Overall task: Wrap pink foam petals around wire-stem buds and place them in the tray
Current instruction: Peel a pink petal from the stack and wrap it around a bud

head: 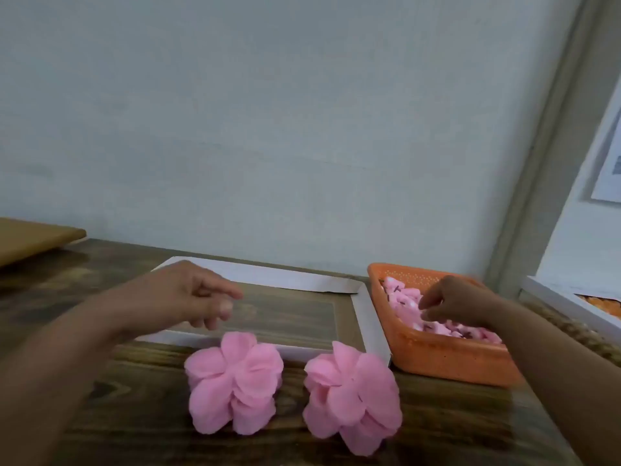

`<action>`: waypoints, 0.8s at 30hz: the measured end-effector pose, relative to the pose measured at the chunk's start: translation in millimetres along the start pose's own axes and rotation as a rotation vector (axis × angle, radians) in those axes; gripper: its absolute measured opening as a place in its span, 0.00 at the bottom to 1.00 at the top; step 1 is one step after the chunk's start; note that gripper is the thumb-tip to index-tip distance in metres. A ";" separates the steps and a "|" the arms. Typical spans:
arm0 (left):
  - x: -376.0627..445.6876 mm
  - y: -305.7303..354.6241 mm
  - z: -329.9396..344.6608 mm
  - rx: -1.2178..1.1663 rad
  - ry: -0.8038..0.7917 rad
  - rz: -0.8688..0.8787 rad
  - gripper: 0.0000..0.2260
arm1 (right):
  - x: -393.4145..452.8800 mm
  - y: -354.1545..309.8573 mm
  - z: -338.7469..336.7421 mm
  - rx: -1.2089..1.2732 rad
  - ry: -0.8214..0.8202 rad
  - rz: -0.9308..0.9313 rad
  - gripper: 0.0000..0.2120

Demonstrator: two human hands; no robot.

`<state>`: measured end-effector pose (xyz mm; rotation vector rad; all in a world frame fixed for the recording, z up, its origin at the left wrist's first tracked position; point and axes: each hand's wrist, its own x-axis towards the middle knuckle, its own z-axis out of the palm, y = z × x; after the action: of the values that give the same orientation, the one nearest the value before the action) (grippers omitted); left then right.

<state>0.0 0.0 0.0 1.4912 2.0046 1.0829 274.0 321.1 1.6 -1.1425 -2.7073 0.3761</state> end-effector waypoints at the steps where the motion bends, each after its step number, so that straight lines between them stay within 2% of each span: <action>1: 5.8 -5.7 3.5 0.047 0.050 -0.013 0.07 | 5.0 -0.3 3.9 -0.083 -0.026 0.015 0.09; 3: 15.8 -15.0 8.5 0.242 0.104 -0.071 0.07 | 11.5 -2.0 9.5 -0.164 -0.051 0.045 0.12; 5: 24.4 -25.2 19.3 0.435 0.093 -0.109 0.12 | 16.6 -4.7 14.4 -0.216 -0.075 0.040 0.12; 8: 28.3 -33.6 28.5 0.548 0.057 -0.136 0.18 | 21.6 -6.9 19.7 -0.295 -0.065 0.028 0.12; 11: 31.3 -39.4 39.0 0.586 0.013 -0.109 0.11 | 25.2 -8.2 23.6 -0.328 -0.067 0.016 0.12; 13: 31.7 -42.0 43.6 0.610 -0.008 -0.094 0.11 | 26.6 -8.9 25.6 -0.358 -0.071 0.000 0.13; 15: 32.7 -45.8 46.1 0.608 0.012 -0.076 0.11 | 27.1 -9.3 28.1 -0.401 -0.066 -0.015 0.12; 18: 33.2 -48.0 49.5 0.579 0.068 -0.057 0.05 | 27.4 -11.6 31.9 -0.445 -0.072 -0.021 0.10; 21: 33.2 -48.2 51.8 0.595 0.112 -0.045 0.10 | 26.6 -15.9 34.1 -0.490 -0.069 -0.006 0.08; 24: 32.4 -47.2 53.0 0.585 0.128 -0.023 0.11 | 27.2 -16.5 35.4 -0.507 -0.044 0.015 0.06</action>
<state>-1.9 42.3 -65.6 1.6893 2.5682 0.6131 234.9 323.9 -25.4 -1.2759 -2.9216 -0.3107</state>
